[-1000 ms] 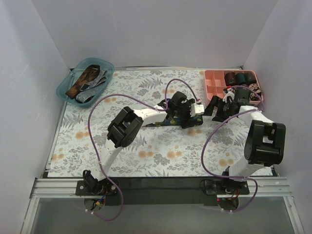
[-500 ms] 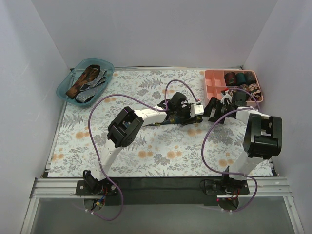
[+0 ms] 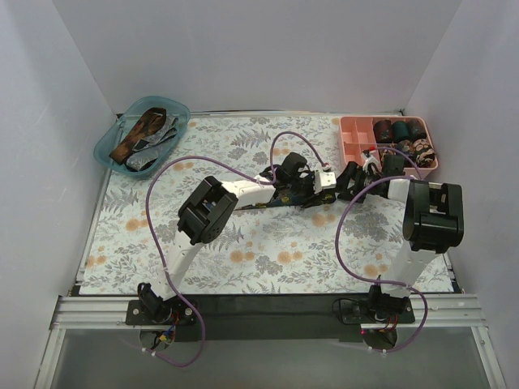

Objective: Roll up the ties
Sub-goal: Roll the tie

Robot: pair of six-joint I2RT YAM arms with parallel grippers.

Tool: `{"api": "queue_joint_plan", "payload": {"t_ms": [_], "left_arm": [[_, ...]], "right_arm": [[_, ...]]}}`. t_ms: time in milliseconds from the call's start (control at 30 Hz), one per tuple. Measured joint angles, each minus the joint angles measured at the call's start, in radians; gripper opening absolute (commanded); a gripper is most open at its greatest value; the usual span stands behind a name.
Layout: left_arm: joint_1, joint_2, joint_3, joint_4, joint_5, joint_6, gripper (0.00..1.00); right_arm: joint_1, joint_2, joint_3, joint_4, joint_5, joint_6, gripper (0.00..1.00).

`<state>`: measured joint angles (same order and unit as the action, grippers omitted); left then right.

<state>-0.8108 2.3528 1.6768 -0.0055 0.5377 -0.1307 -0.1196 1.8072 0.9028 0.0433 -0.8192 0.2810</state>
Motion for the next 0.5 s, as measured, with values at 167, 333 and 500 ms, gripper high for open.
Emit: {"api": "queue_joint_plan", "payload": {"t_ms": [167, 333, 500], "left_arm": [[0.002, 0.0, -0.001, 0.0, 0.003, -0.013, 0.41], [0.005, 0.0, -0.006, 0.007, 0.006, -0.033, 0.41], [0.014, 0.0, -0.014, 0.017, 0.021, -0.063, 0.4]], "right_arm": [[0.033, 0.031, 0.0, 0.062, -0.035, 0.011, 0.71], [0.059, 0.052, -0.004, 0.098, -0.047, 0.015, 0.6], [0.061, 0.067, -0.018, 0.115, -0.039, 0.006, 0.35]]}}
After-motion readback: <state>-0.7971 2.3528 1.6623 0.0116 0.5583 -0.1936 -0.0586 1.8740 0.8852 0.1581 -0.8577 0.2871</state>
